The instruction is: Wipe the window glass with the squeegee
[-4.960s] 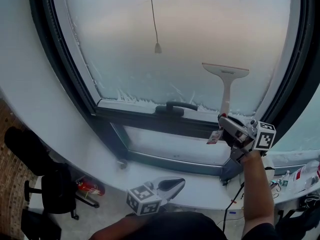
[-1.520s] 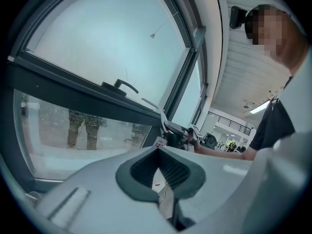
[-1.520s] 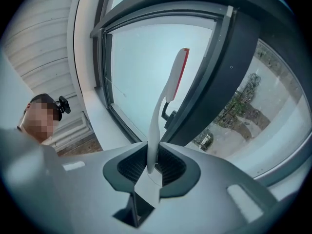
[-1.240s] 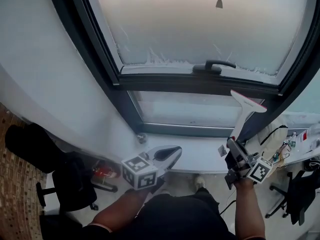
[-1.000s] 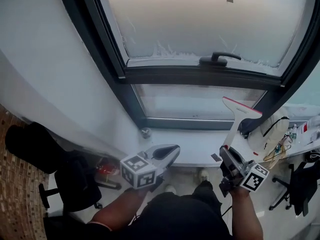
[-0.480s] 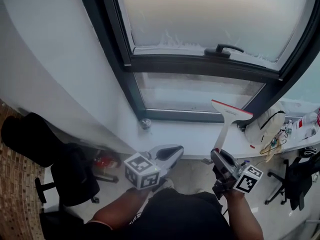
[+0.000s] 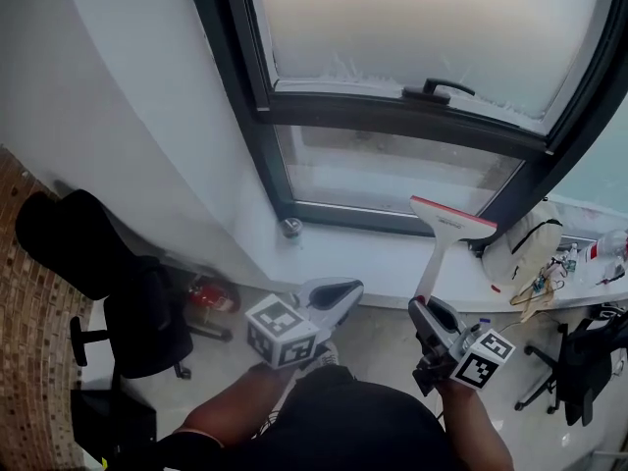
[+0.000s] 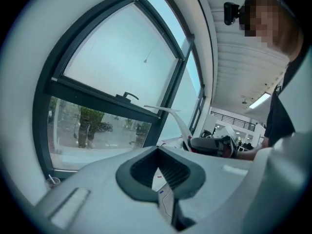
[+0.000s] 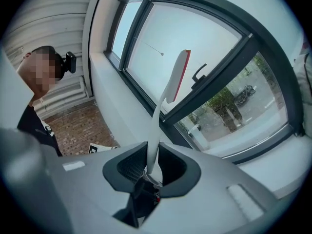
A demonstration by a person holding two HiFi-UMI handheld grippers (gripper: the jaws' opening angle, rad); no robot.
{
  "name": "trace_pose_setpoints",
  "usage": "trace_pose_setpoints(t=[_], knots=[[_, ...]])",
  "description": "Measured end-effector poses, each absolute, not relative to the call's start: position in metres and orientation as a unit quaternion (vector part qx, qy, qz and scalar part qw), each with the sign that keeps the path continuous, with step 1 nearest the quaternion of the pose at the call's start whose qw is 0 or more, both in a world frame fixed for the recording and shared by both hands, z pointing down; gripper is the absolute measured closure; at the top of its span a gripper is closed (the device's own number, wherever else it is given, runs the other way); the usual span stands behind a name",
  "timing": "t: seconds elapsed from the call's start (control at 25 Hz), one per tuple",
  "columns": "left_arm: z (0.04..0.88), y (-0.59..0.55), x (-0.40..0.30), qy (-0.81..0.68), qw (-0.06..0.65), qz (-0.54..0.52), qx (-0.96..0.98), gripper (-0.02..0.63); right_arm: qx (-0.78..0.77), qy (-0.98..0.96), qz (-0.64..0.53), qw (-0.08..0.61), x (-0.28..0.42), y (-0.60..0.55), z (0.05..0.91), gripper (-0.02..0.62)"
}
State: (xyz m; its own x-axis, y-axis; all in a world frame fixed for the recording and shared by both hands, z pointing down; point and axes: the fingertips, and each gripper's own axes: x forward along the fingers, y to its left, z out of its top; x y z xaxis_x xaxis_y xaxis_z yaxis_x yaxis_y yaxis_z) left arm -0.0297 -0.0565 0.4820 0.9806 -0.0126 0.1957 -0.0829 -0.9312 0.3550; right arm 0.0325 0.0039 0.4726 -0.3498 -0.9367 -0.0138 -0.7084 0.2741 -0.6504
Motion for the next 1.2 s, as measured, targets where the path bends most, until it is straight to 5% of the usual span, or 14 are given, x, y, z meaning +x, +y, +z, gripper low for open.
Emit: trace_pose_setpoints(t=[1.2], knots=[[0.487, 0.135, -0.045, -0.054, 0.173, 0.114, 0.977, 0.606, -0.500, 0.797, -0.272, 0.202, 0.010, 0.195, 0.483, 0.503]])
